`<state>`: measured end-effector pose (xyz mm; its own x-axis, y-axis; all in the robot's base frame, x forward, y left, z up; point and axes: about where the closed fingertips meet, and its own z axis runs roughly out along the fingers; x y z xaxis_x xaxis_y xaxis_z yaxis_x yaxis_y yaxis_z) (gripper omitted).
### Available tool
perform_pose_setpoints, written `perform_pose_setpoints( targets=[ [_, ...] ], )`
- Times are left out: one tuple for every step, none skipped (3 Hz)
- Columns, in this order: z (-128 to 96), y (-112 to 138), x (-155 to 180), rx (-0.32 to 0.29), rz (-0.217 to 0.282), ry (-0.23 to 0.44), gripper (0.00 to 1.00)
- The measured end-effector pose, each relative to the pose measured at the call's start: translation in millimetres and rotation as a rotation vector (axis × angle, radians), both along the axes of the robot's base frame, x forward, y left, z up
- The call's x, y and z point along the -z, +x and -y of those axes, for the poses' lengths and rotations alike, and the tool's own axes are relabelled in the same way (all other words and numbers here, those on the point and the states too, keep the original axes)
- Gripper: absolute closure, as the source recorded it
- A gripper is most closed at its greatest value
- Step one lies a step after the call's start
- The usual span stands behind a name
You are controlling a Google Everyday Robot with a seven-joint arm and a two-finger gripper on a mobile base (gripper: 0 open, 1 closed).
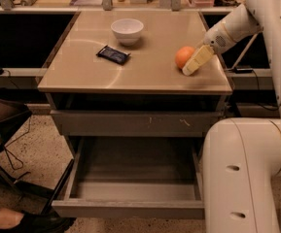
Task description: Place orange into middle drawer
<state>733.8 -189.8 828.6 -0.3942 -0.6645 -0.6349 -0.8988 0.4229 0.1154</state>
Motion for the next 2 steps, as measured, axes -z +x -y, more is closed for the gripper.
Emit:
perform_pose_setpoints(
  targets=[
    [0.0, 0.0, 0.0, 0.000, 0.000, 0.000, 0.00],
    [0.0, 0.0, 0.0, 0.000, 0.000, 0.000, 0.19]
  ],
)
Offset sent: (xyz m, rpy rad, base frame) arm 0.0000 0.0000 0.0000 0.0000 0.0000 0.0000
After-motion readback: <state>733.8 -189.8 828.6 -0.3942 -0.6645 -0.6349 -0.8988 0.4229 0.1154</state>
